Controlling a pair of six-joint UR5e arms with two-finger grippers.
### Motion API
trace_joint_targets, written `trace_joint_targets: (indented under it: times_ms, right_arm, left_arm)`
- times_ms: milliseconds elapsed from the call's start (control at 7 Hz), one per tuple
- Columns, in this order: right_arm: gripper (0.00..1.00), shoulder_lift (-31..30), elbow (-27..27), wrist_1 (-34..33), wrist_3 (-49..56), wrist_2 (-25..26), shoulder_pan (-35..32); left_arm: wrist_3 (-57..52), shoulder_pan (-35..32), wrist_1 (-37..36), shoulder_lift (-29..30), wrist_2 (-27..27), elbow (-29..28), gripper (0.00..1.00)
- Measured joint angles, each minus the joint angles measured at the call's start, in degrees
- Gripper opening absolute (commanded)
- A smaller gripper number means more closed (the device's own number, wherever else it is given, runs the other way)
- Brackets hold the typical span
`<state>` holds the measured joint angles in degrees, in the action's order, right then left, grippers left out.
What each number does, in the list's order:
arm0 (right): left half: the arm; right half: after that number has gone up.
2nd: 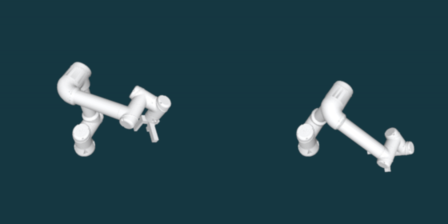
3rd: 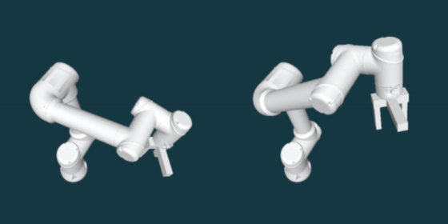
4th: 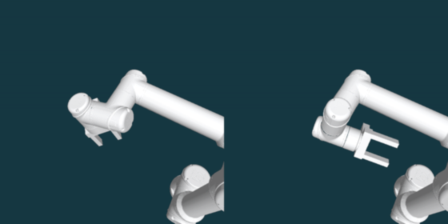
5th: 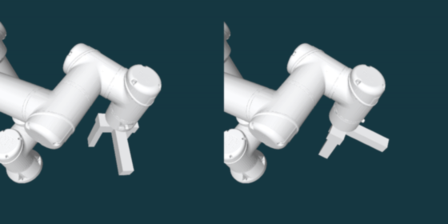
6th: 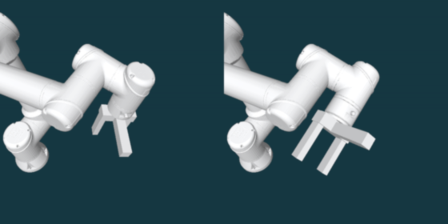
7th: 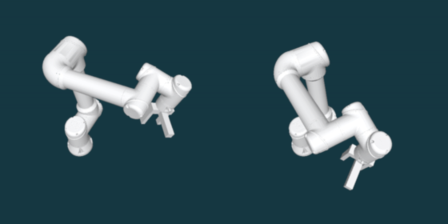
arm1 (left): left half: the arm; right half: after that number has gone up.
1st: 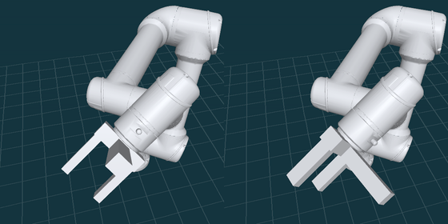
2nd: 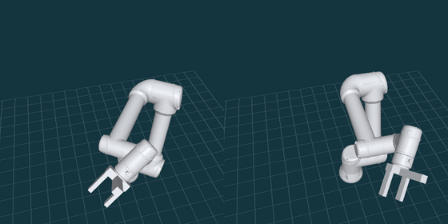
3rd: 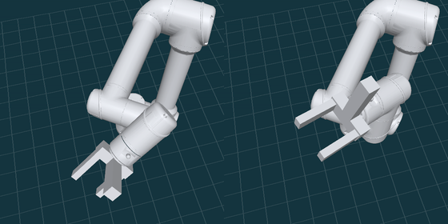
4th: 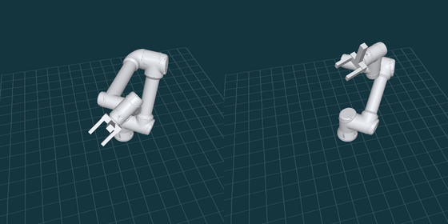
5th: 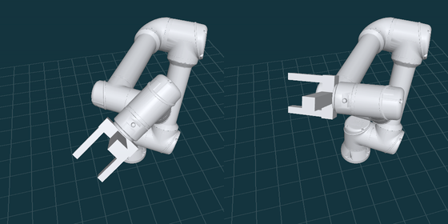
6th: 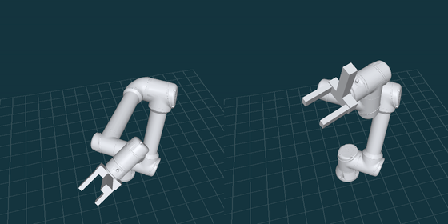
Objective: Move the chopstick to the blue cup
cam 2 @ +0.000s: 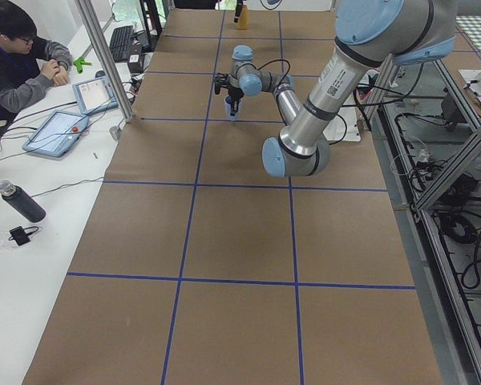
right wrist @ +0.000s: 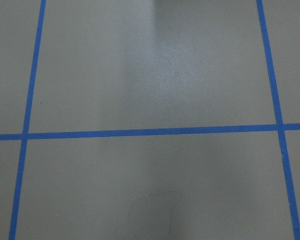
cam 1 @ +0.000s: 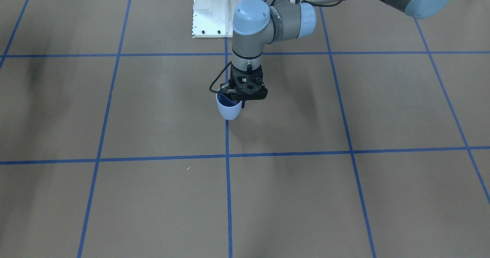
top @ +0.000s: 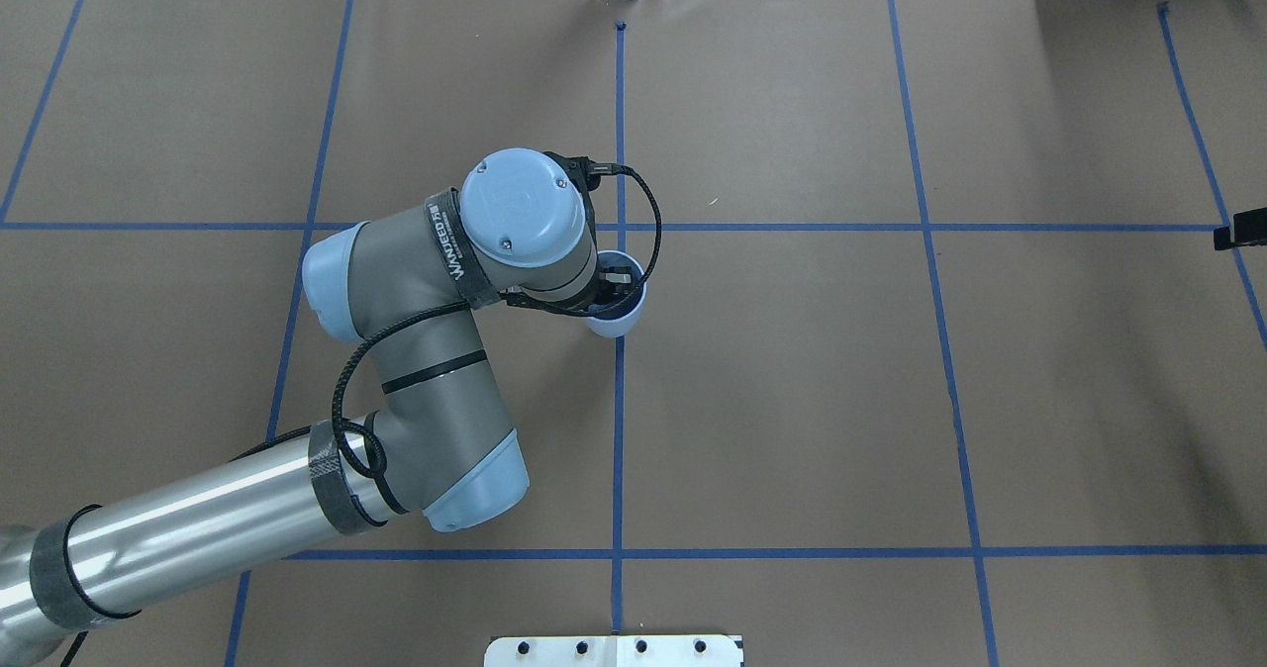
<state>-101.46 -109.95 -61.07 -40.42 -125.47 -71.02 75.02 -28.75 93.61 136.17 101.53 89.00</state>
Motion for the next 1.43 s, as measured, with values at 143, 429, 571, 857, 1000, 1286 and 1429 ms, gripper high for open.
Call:
trace_joint_targets:
  times_ms: [143,429,571,857,1000,1286,1429]
  right_arm:
    - [1.00,0.02,0.00,-0.01,-0.01,0.00,0.00]
    - [1.00,0.06,0.00,-0.01,-0.01,-0.03,0.00]
    - [1.00,0.09,0.00,-0.01,-0.01,-0.07,0.00]
    - [1.00,0.14,0.00,0.04,-0.01,-0.10,0.00]
    - [1.00,0.18,0.00,0.05,-0.01,-0.14,0.00]
    - [1.00,0.21,0.00,0.04,-0.01,-0.15,0.00]
    - [1.00,0.23,0.00,0.03,-0.01,-0.11,0.00]
  left_arm:
    - [-0.11,0.58,0.00,0.21,-0.21,-0.50,0.16]
    - [-0.33,1.59,0.05,0.28,-0.41,-0.87,0.82]
    - [-1.17,1.75,0.07,0.27,-0.44,-0.83,0.98]
    - [-4.50,0.64,0.03,0.14,-0.27,0.62,0.98]
    - [-5.93,-1.15,-0.32,-0.03,0.23,2.54,0.98]
    - [-10.70,-6.37,-4.58,-0.73,5.22,7.85,0.98]
    - [-15.55,-10.04,-7.91,-2.86,8.36,11.83,0.98]
